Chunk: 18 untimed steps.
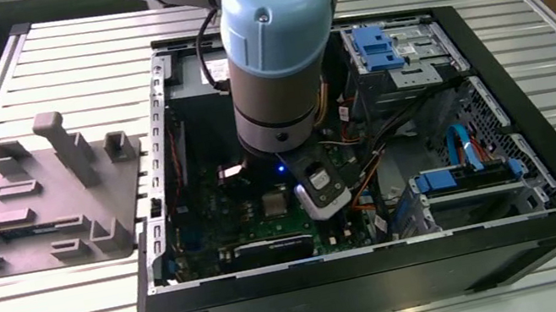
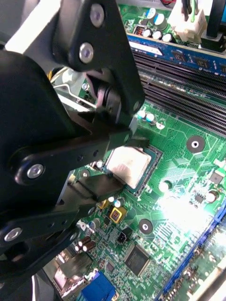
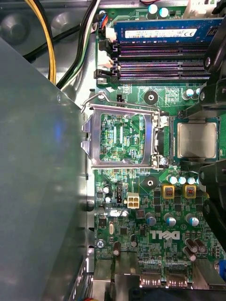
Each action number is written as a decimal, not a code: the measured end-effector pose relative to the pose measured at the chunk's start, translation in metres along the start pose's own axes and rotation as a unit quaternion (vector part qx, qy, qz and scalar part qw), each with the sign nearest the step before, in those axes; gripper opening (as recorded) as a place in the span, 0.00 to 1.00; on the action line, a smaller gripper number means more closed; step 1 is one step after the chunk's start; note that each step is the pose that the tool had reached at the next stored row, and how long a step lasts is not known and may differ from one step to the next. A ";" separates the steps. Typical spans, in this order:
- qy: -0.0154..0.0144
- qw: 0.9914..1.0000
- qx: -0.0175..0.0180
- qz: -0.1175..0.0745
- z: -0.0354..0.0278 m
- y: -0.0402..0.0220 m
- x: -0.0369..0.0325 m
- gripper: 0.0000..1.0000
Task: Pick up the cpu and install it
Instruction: 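Place the cpu into insertion slot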
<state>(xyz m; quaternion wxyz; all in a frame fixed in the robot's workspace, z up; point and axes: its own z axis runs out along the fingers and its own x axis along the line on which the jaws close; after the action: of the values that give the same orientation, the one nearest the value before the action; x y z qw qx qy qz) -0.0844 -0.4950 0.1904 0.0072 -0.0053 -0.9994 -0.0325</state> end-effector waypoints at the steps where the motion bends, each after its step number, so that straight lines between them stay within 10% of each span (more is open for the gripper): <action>1: 0.000 1.000 0.000 0.000 0.0000 0.0000 0.0000 0.47; 18: 0.000 1.000 0.000 0.000 0.0000 -0.0001 -0.0016 0.45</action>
<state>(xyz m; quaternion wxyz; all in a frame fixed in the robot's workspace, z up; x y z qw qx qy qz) -0.0828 -0.4951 0.1904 0.0072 -0.0053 -0.9994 -0.0326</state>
